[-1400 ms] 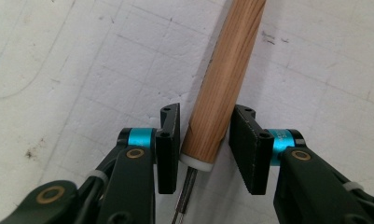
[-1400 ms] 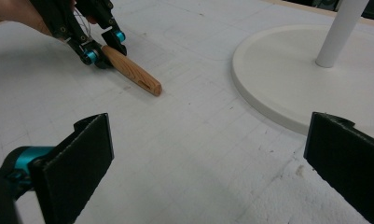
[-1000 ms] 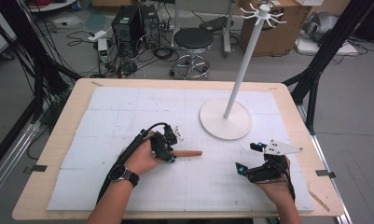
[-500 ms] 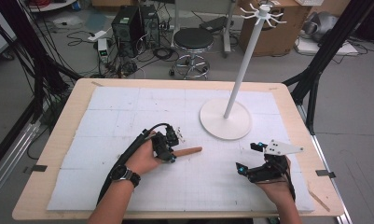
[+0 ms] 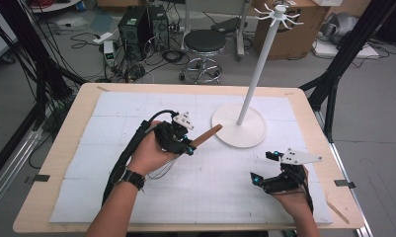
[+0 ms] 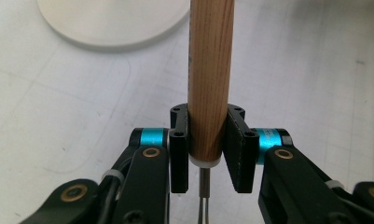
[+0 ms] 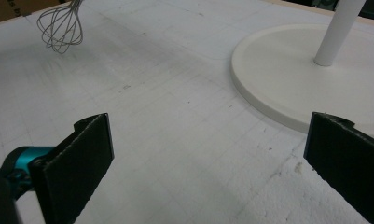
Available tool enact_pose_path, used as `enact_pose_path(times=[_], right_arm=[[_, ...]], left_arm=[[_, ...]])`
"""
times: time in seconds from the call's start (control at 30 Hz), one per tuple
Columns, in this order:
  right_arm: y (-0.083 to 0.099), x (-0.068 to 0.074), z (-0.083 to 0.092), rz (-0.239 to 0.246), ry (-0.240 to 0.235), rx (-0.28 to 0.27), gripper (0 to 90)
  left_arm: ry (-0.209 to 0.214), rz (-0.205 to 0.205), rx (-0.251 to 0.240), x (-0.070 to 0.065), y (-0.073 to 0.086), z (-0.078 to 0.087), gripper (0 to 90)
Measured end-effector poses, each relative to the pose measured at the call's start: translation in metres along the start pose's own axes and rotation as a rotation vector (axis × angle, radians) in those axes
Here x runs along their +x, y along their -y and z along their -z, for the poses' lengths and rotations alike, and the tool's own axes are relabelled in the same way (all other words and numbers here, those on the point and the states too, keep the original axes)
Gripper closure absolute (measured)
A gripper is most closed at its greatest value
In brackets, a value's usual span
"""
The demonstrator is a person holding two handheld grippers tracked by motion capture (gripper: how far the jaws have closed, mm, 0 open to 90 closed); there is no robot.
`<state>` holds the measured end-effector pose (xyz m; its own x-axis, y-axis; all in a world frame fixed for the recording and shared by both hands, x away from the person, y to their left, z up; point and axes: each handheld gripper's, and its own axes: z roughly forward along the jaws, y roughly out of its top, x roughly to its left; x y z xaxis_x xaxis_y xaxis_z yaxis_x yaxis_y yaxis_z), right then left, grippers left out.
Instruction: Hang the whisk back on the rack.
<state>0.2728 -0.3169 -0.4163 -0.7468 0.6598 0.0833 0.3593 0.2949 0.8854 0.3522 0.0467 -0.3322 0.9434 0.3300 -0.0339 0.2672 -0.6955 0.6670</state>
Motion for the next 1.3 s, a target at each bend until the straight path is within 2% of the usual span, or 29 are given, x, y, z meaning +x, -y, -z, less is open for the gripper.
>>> enact_pose_path(times=[0.2,0.5,0.63,0.73,0.87,1.2,1.3], right_arm=[[0.0,-0.001,0.001,0.0,0.001,-0.002,0.3],[0.0,0.0,0.0,0.0,-0.005,-0.002,0.3],[0.0,0.0,0.0,0.0,-0.005,-0.002,0.3],[0.0,0.0,0.001,0.0,-0.001,-0.002,0.3],[0.0,0.0,0.001,-0.005,-0.006,-0.005,0.3],[0.0,-0.001,0.002,-0.007,-0.007,-0.011,0.3],[0.0,-0.001,0.002,-0.008,-0.01,-0.013,0.3]], left_arm=[[0.046,0.008,-0.097,0.0,-0.014,0.009,73.5],[0.078,-0.001,-0.127,0.004,-0.033,0.012,73.5],[0.104,-0.026,-0.14,0.005,-0.05,0.016,73.5],[0.125,-0.024,-0.171,0.006,-0.061,0.019,73.5],[0.147,-0.046,-0.196,0.008,-0.08,0.024,73.5],[0.162,-0.08,-0.227,0.018,-0.126,0.032,73.5],[0.175,-0.075,-0.248,0.02,-0.139,0.034,73.5]])
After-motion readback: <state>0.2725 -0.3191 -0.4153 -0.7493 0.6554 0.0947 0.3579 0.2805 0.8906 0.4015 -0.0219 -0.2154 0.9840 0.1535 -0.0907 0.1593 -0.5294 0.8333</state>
